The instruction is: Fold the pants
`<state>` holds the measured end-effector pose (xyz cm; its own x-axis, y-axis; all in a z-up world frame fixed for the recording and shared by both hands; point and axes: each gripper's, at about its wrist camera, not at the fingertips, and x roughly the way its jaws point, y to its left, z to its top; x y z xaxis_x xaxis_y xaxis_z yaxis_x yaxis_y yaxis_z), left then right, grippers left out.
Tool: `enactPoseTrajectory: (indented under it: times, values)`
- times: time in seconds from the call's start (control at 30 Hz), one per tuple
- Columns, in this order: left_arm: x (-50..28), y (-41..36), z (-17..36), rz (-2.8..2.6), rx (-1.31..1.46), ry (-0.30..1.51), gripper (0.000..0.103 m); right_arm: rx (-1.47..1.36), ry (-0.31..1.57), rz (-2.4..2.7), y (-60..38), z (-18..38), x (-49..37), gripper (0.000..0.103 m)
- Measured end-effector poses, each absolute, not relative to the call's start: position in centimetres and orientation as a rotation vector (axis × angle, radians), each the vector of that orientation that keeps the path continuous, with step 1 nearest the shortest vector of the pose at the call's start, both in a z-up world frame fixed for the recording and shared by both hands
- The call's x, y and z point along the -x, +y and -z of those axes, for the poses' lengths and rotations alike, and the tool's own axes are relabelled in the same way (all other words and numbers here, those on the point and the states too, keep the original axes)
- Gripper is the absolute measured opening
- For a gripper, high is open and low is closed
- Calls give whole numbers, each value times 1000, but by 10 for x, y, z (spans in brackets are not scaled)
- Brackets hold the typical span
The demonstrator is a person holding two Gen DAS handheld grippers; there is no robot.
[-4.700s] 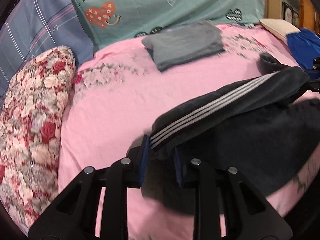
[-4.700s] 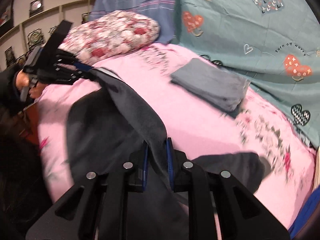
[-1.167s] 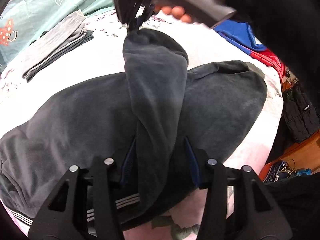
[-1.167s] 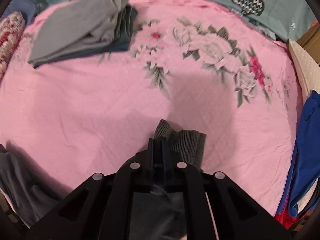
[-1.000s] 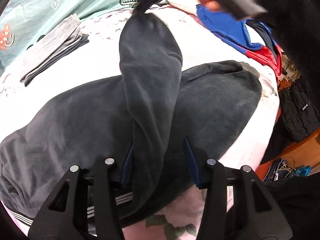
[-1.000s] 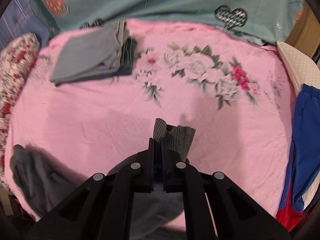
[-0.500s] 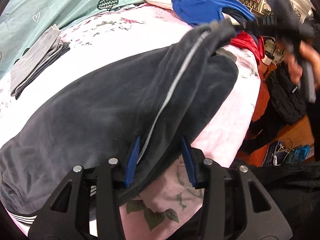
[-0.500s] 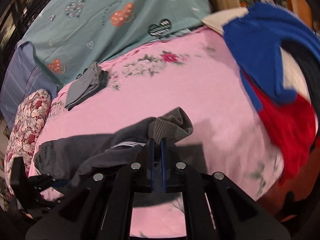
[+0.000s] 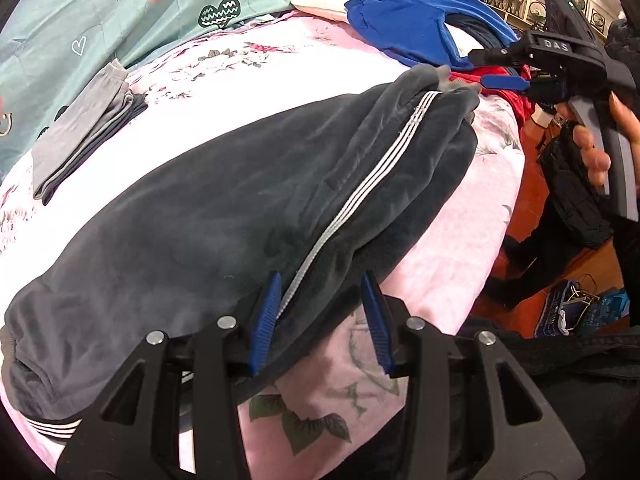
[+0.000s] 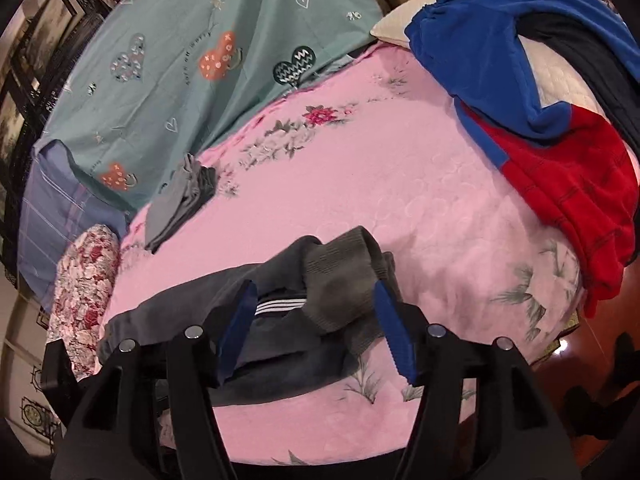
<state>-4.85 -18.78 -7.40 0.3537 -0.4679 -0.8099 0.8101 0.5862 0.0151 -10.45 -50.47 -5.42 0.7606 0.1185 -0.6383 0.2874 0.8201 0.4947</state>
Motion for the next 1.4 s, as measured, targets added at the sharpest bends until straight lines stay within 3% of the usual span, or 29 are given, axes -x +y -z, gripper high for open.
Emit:
enactPoseTrajectory:
  times: [0.07,0.13,0.17,0.27,0.43,0.47,0.5,0.57,0.77,0.83,0.87,0.9,0.97,1.03,1.1,1.3,1.4]
  values:
    - [48,-190,76,863,-462,858,42,-592,780,131,-501,62,94,62]
    - [46,-191,78,860,-457,866,41,-609,848,142,-500,78,85,33]
    - [45,-191,77,859,-454,866,39,-642,875,103,-500,87,81,7]
    - [43,-189,71,862,-431,866,25,-620,832,79,-495,79,85,0]
    - [52,-182,55,907,-411,857,19,-627,831,46,-499,54,94,1]
    - [56,-181,53,920,-411,848,19,-640,851,44,-501,54,97,13]
    - [59,-181,52,926,-418,837,19,-660,857,66,-503,54,104,46]
    - [59,-183,57,919,-431,845,19,-682,834,139,-509,55,114,60]
    - [52,-187,67,859,-451,842,22,-751,871,127,-513,85,108,59]
    - [52,-192,70,842,-476,827,32,-733,881,120,-509,91,98,51]
    - [51,-195,73,834,-486,823,32,-723,886,114,-506,93,94,30]
    - [50,-196,75,831,-490,827,32,-712,887,87,-504,95,89,21]
    - [48,-196,80,833,-487,843,23,-691,854,84,-501,92,88,17]
    - [48,-195,78,853,-479,845,11,-675,825,84,-500,85,92,16]
    - [48,-194,74,872,-463,858,5,-660,789,67,-498,75,97,16]
    - [61,-176,52,885,-435,821,4,-617,717,19,-489,37,114,16]
    - [60,-167,54,861,-442,842,5,-620,772,64,-498,53,115,16]
